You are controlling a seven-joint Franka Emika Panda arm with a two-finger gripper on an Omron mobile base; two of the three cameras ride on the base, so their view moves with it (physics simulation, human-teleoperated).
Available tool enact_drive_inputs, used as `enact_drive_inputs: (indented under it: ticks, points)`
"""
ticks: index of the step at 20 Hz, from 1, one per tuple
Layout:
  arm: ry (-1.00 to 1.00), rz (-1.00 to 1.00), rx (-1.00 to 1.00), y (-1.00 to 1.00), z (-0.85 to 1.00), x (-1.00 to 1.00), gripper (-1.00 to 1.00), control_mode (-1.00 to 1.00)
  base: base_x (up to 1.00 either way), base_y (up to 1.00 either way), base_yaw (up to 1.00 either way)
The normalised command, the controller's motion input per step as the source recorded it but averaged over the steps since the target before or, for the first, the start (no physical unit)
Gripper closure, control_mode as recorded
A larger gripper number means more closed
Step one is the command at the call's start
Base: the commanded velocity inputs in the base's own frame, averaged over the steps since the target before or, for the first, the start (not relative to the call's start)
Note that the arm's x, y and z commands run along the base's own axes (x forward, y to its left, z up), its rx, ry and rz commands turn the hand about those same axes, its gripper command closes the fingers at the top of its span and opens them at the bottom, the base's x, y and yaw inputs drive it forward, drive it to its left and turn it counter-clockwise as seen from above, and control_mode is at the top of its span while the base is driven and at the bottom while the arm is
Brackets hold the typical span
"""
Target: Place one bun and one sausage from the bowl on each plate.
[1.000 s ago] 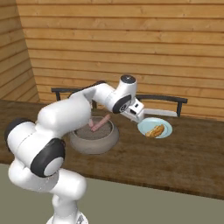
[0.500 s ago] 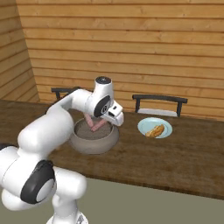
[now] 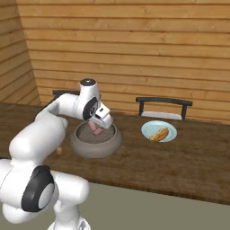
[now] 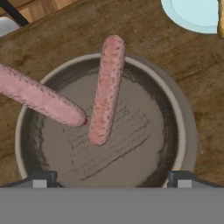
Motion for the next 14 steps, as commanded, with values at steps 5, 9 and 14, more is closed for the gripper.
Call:
enact_drive_inputs:
  ticks: [5,9,14]
  points:
    - [0.00,0.00,0.00,0.01,-0.04,0.26,-1.00,-1.00,0.00,0.00,0.00]
    - [0.00,0.00,0.00,-0.01,-0.13,0.40,-1.00,-1.00,0.00,0.00,0.00]
    - [0.00,0.00,0.00,-0.15,-0.11,0.20,-1.00,-1.00,0.00,0.00,0.00]
